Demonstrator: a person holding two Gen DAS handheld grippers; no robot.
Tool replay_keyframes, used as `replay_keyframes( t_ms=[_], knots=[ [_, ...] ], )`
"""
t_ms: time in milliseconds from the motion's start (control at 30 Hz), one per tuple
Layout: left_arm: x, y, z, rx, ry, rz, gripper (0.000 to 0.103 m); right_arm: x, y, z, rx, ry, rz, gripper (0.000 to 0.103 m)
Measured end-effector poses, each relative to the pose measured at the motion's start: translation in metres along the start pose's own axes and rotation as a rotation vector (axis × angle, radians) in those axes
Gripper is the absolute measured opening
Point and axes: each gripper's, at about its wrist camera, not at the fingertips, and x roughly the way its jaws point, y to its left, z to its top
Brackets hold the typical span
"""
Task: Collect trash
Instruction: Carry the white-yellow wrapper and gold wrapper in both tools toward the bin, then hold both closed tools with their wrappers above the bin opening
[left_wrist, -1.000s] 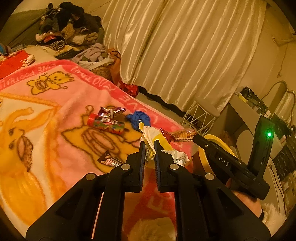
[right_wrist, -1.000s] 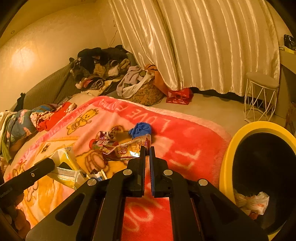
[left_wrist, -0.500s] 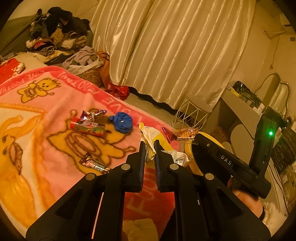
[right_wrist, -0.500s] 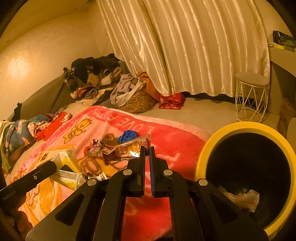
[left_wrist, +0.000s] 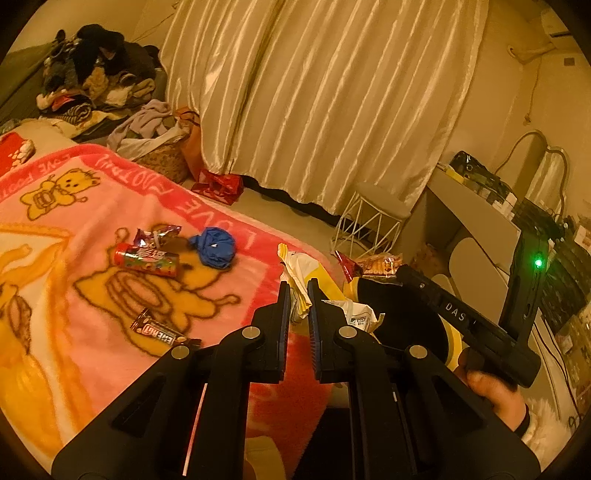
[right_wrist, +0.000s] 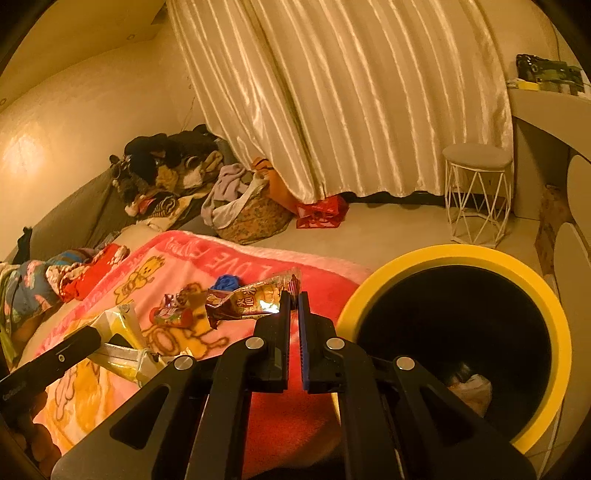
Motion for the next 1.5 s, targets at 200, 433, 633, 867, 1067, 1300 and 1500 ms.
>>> replay_keyframes(
  t_ms=[200, 433, 633, 867, 1067, 1300, 1500],
  knots=[
    [0.004, -0.01, -0.001, 0.016, 0.005, -0.008, 0.006, -0.006, -0.013, 0.0, 0.025, -0.013, -0.018, 0.005],
    [0.009, -0.021, -0.002, 0.038, 0.013, -0.02, 0.006, -0.009, -0.026, 0.001, 0.04, -0.017, -0.036, 0.005],
    [0.013, -0.03, -0.004, 0.051, 0.02, -0.032, 0.006, -0.012, -0.038, 0.001, 0.061, -0.024, -0.064, 0.005],
    [0.018, -0.037, -0.006, 0.066, 0.022, -0.04, 0.006, -0.015, -0.048, 0.0, 0.084, -0.028, -0.084, 0.005],
    [0.023, -0.045, -0.007, 0.081, 0.023, -0.049, 0.006, -0.017, -0.055, 0.001, 0.084, -0.038, -0.114, 0.005],
    [0.031, -0.057, -0.008, 0.105, 0.023, -0.057, 0.006, -0.02, -0.071, 0.0, 0.109, -0.045, -0.155, 0.005],
    [0.038, -0.068, -0.008, 0.13, 0.026, -0.065, 0.006, -0.02, -0.085, -0.001, 0.131, -0.048, -0.184, 0.004]
  ],
)
